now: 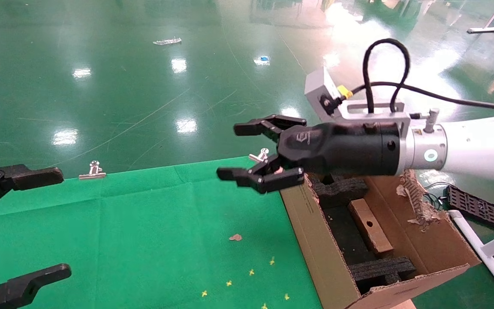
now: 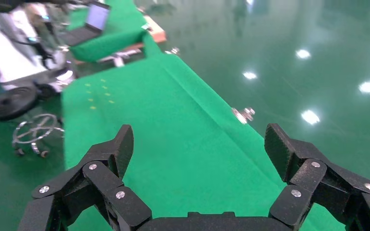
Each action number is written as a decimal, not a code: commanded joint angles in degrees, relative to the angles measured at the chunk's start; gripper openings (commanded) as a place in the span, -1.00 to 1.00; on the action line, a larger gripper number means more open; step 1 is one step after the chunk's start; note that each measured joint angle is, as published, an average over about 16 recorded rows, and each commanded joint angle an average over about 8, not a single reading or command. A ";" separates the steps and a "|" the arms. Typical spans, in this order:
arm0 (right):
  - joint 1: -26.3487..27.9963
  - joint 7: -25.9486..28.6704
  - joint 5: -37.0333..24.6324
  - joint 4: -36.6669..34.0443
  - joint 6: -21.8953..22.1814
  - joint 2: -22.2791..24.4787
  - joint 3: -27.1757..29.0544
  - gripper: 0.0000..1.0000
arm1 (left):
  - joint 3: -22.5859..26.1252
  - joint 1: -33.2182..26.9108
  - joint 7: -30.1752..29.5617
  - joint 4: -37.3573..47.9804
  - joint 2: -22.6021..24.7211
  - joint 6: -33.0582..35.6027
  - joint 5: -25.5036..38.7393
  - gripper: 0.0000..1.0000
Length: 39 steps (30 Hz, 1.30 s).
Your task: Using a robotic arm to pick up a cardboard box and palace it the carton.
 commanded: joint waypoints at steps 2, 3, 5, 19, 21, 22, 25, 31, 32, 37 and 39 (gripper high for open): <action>-3.16 -1.00 1.33 3.07 -0.88 0.07 3.22 1.00 | 0.01 0.00 0.00 0.00 0.00 0.00 -0.01 1.00; -4.18 -1.33 1.76 4.06 -1.16 0.10 4.27 1.00 | 0.01 0.00 0.01 0.00 0.00 0.00 -0.01 1.00; -6.28 -1.99 2.64 6.10 -1.74 0.15 6.41 1.00 | 0.02 0.00 0.01 0.00 -0.01 -0.01 -0.01 1.00; -18.61 -5.74 7.76 18.02 -5.12 0.40 18.99 1.00 | 0.05 0.00 0.03 0.01 -0.02 -0.03 -0.04 1.00; -19.15 -5.85 8.01 18.54 -5.27 0.41 19.56 1.00 | 0.05 0.01 0.03 0.01 -0.02 -0.04 -0.04 1.00; -19.21 -5.84 8.07 18.60 -5.30 0.41 19.62 1.00 | 0.05 0.01 0.03 0.01 -0.02 -0.04 -0.04 1.00; -18.90 -5.76 8.01 18.27 -5.23 0.42 19.31 1.00 | 0.05 0.01 0.03 0.01 -0.03 -0.04 -0.05 1.00; -18.17 -5.62 7.70 17.56 -5.05 0.41 18.54 1.00 | 0.05 0.01 0.03 0.01 -0.03 -0.04 -0.05 1.00; -18.08 -5.60 7.65 17.47 -5.02 0.41 18.44 1.00 | 0.05 0.01 0.03 0.01 -0.03 -0.04 -0.05 1.00; -17.71 -5.53 7.51 17.14 -4.92 0.41 18.07 1.00 | 0.05 0.01 0.03 0.02 -0.03 -0.04 -0.05 1.00; -17.61 -5.51 7.46 17.04 -4.88 0.41 17.96 1.00 | 0.05 0.01 0.03 0.01 -0.03 -0.04 -0.05 1.00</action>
